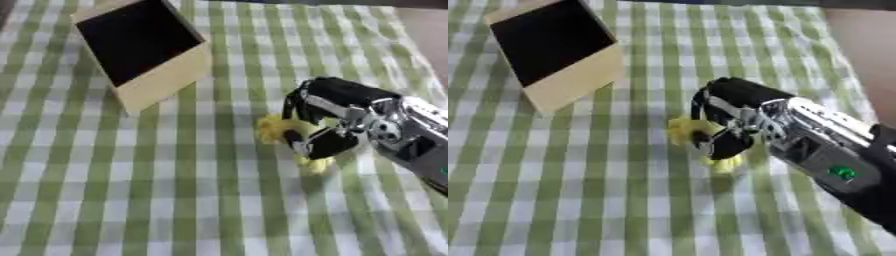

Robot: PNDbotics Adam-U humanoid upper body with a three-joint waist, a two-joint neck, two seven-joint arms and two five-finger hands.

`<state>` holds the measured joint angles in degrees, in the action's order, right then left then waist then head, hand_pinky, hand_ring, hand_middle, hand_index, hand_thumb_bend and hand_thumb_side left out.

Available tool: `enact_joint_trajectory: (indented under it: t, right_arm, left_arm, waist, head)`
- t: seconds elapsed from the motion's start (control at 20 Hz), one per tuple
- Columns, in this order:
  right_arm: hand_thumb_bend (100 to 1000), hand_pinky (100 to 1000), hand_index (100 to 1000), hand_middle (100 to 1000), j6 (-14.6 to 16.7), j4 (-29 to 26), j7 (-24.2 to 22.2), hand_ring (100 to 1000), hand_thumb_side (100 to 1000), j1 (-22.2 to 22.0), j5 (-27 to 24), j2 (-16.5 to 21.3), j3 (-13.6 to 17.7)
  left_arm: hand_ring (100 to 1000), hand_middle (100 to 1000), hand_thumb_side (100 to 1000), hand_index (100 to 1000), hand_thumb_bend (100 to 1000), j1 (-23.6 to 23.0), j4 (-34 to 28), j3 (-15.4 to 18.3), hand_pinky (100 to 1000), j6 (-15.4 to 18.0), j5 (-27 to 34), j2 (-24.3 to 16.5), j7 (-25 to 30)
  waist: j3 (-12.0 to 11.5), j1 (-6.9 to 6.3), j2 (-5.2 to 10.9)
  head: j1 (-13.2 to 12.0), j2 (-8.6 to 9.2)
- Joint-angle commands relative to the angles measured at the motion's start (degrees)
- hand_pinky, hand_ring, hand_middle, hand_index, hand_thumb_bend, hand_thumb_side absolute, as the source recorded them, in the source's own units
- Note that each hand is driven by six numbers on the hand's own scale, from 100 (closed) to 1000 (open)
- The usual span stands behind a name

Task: Pick up objects on the table and place them in the box.

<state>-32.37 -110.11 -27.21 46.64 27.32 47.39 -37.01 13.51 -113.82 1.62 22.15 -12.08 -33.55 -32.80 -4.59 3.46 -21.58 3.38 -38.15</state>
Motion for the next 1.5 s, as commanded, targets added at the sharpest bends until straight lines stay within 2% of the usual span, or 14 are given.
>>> enact_joint_trajectory:
  t: [0.05,0.35,0.65,1.15,1.5]
  right_arm:
    - [100,568,410,267,0.1,-3.6,0.3,443,100,2.5,-0.9,3.0,2.3]
    - [100,576,408,260,2.4,-4.5,0.0,437,100,8.3,-2.1,3.5,4.9]
    - [100,574,403,252,3.9,-1.6,-0.8,429,100,13.9,-3.6,1.0,6.3]
    - [100,579,399,245,12.4,15.9,1.0,425,100,24.0,-0.9,-7.5,6.8]
    - [100,578,396,238,19.0,28.5,4.2,413,100,29.5,2.6,-15.2,9.0]
  left_arm:
    - [729,683,593,781,528,0.0,-0.8,0.4,697,0.1,0.1,-1.0,0.2]
    - [727,681,593,781,526,0.4,-0.8,0.4,695,0.1,0.2,-1.0,0.2]
    - [727,681,590,780,526,1.0,-0.8,0.4,694,0.3,0.7,-1.2,0.4]
    - [723,681,589,780,523,1.3,-0.8,0.1,693,0.3,1.3,-1.5,1.0]
    - [722,681,589,779,520,1.9,-0.8,-0.3,693,0.3,1.9,-1.4,1.5]
  waist:
    - [0.1,-0.11,1.08]
    - [-0.2,0.22,1.05]
    - [-1.4,0.86,1.21]
    - [-3.7,2.2,1.8]
    - [-5.7,2.86,1.97]
  head:
    - [-0.4,0.64]
    - [-0.6,1.33]
    - [1.7,1.8]
    - [5.0,1.3]
    - [7.1,1.74]
